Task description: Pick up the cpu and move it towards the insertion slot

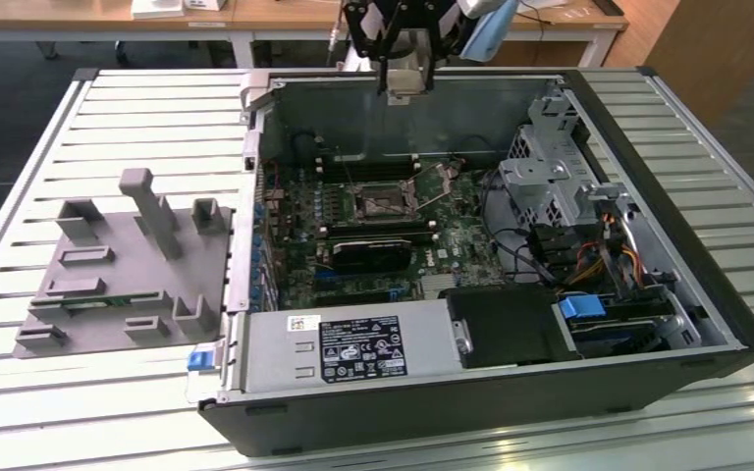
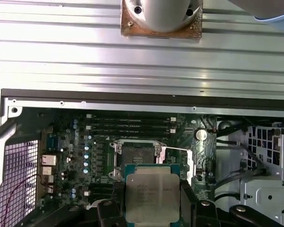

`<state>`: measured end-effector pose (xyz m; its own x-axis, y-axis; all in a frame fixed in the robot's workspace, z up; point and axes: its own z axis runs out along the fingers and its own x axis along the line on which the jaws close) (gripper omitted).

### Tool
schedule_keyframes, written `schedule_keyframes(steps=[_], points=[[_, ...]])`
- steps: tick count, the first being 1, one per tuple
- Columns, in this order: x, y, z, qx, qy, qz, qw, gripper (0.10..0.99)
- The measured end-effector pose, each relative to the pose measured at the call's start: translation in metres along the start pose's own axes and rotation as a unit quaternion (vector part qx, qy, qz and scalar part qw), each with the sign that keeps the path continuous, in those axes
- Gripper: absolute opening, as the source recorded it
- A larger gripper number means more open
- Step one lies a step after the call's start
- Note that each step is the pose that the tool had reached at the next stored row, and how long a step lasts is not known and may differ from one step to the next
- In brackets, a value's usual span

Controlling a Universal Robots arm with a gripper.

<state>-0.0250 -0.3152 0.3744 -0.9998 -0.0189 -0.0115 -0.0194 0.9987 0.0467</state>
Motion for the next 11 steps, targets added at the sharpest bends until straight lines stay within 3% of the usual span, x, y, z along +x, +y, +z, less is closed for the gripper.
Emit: schedule_keyframes(steps=[11], points=[[0.0000,0.0030,0.0036,0.0000,0.0000,0.000,1.0000,0.541]])
